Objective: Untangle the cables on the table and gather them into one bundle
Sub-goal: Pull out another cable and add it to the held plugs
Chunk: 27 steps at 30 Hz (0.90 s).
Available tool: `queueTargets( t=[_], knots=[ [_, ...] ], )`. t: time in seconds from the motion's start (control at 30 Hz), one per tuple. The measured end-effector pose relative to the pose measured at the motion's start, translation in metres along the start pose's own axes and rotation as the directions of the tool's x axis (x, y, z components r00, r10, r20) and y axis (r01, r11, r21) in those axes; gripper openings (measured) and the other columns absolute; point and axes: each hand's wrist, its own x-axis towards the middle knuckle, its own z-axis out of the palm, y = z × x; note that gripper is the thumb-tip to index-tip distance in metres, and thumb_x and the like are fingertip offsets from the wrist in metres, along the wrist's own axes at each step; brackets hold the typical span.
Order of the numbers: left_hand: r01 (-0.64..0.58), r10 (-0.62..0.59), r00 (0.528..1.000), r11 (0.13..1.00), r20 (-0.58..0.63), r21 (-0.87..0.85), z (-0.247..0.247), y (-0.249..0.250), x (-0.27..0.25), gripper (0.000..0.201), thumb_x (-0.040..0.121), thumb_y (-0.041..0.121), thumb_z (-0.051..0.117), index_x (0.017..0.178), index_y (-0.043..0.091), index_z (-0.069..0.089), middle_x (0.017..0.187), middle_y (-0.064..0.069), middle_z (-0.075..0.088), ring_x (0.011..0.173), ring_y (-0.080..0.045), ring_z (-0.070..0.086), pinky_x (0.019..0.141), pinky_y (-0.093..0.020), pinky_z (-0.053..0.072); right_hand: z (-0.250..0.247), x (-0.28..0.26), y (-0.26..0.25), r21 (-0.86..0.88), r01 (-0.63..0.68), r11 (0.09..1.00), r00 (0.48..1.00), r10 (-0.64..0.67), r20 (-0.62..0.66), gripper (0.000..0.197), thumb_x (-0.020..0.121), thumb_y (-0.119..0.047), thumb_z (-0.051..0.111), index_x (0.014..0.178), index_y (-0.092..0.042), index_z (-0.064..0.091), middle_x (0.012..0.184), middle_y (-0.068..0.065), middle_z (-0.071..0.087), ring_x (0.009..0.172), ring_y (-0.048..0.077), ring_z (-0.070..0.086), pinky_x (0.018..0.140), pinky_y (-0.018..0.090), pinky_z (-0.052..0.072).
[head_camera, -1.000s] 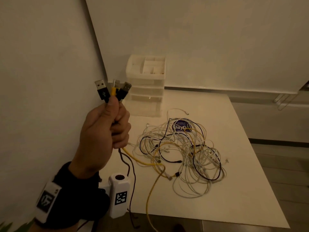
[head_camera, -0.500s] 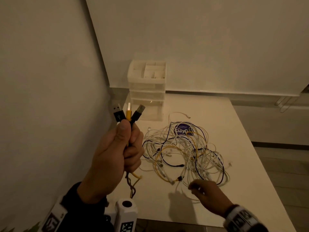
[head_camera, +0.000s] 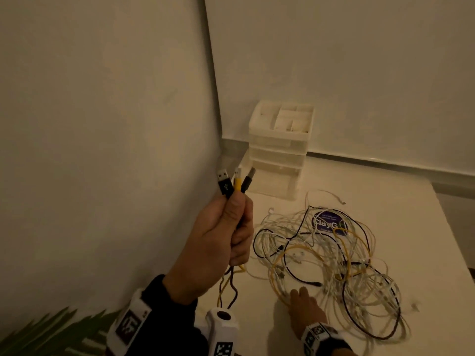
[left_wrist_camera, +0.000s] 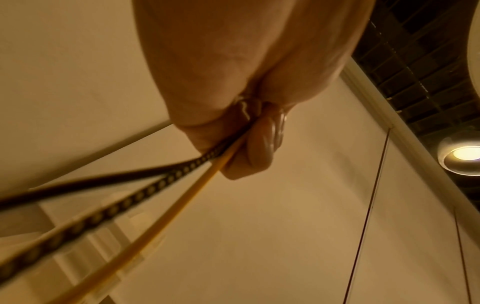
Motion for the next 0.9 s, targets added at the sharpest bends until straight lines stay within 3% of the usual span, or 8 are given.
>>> queueTargets(
  t=[0.1, 0.2, 0.3, 0.43, 0.57, 0.63, 0.73, 0.9],
  knots=[
    [0.004, -0.004, 1.0, 0.999, -0.013, 0.039, 0.002, -0.003, 0.008, 0.035, 0.087, 0.047, 0.049, 0.078, 0.015, 0.054, 0.055, 0.0, 0.034, 0.041, -0.012, 0.026, 0.039, -0.022, 0.026, -0.023, -0.005, 0.002, 0.239, -0.039, 0.97, 0.999, 0.037, 0.013, 0.032, 0.098, -0.017, 0.038, 0.13, -0.013, 0.038, 0.132, 0.009, 0.048, 0.117, 0.023, 0.053, 0.099, 0.037, 0.043],
    [0.035, -0.035, 0.999, 0.999, 0.012, 0.039, 0.01, -0.006, 0.019, 0.034, 0.087, 0.049, 0.049, 0.078, 0.017, 0.057, 0.055, 0.001, 0.034, 0.042, -0.011, 0.023, 0.04, -0.023, 0.021, -0.064, -0.026, 0.014, 0.499, 0.019, 0.867, 0.984, 0.073, -0.164, 0.011, 0.091, -0.018, 0.055, 0.089, -0.014, 0.045, 0.079, 0.005, 0.057, 0.067, 0.019, 0.053, 0.077, 0.044, 0.051],
    [0.048, -0.048, 0.998, 0.999, 0.051, 0.008, 0.026, -0.014, 0.035, 0.033, 0.087, 0.048, 0.049, 0.077, 0.018, 0.058, 0.054, 0.003, 0.033, 0.042, -0.009, 0.021, 0.039, -0.02, 0.022, -0.112, -0.06, 0.03, 0.659, 0.086, 0.747, 0.935, 0.168, -0.311, 0.015, 0.086, -0.018, 0.066, 0.083, -0.016, 0.051, 0.072, 0.008, 0.062, 0.065, 0.024, 0.062, 0.068, 0.042, 0.054],
    [0.05, -0.048, 0.988, 0.999, 0.146, -0.007, 0.057, -0.023, 0.06, 0.033, 0.09, 0.041, 0.047, 0.082, 0.01, 0.053, 0.056, 0.002, 0.028, 0.043, -0.01, 0.017, 0.04, -0.02, 0.02, -0.174, -0.101, 0.051, 0.853, 0.33, 0.403, 0.845, 0.277, -0.458, 0.007, 0.088, 0.0, 0.064, 0.082, -0.003, 0.063, 0.062, 0.012, 0.062, 0.058, 0.025, 0.059, 0.065, 0.049, 0.055],
    [0.036, -0.038, 0.985, 0.999, 0.169, 0.018, 0.091, -0.032, 0.081, 0.032, 0.097, 0.034, 0.051, 0.083, 0.005, 0.05, 0.054, 0.001, 0.028, 0.041, -0.01, 0.019, 0.039, -0.019, 0.022, -0.221, -0.127, 0.056, 0.85, 0.524, 0.047, 0.796, 0.328, -0.509, 0.027, 0.096, -0.025, 0.052, 0.09, -0.003, 0.066, 0.087, 0.009, 0.072, 0.087, 0.024, 0.068, 0.08, 0.046, 0.054],
    [0.038, -0.041, 0.983, 0.999, 0.18, 0.023, 0.108, -0.039, 0.088, 0.029, 0.095, 0.031, 0.05, 0.083, 0.004, 0.054, 0.054, -0.001, 0.027, 0.041, -0.011, 0.019, 0.039, -0.019, 0.021, -0.241, -0.137, 0.051, 0.813, 0.571, -0.119, 0.799, 0.308, -0.516, 0.032, 0.095, -0.032, 0.047, 0.093, -0.003, 0.06, 0.079, 0.012, 0.068, 0.078, 0.027, 0.067, 0.077, 0.046, 0.054],
    [0.04, -0.044, 0.98, 0.999, 0.195, 0.022, 0.13, -0.048, 0.094, 0.026, 0.093, 0.03, 0.051, 0.085, 0.007, 0.06, 0.055, -0.003, 0.027, 0.043, -0.013, 0.018, 0.041, -0.021, 0.02, -0.257, -0.149, 0.038, 0.776, 0.624, -0.093, 0.768, 0.255, -0.587, 0.041, 0.089, -0.037, 0.048, 0.091, 0.004, 0.053, 0.063, 0.014, 0.047, 0.051, 0.022, 0.042, 0.054, 0.036, 0.045],
    [0.009, -0.019, 0.985, 0.998, 0.172, 0.058, 0.143, -0.054, 0.097, 0.028, 0.093, 0.032, 0.054, 0.097, 0.005, 0.061, 0.056, -0.003, 0.028, 0.043, -0.014, 0.02, 0.041, -0.022, 0.023, -0.258, -0.157, 0.026, 0.797, 0.586, -0.149, 0.809, 0.179, -0.561, 0.029, 0.095, -0.022, 0.047, 0.09, 0.001, 0.063, 0.067, 0.013, 0.051, 0.052, 0.016, 0.038, 0.053, 0.031, 0.032]
  ],
)
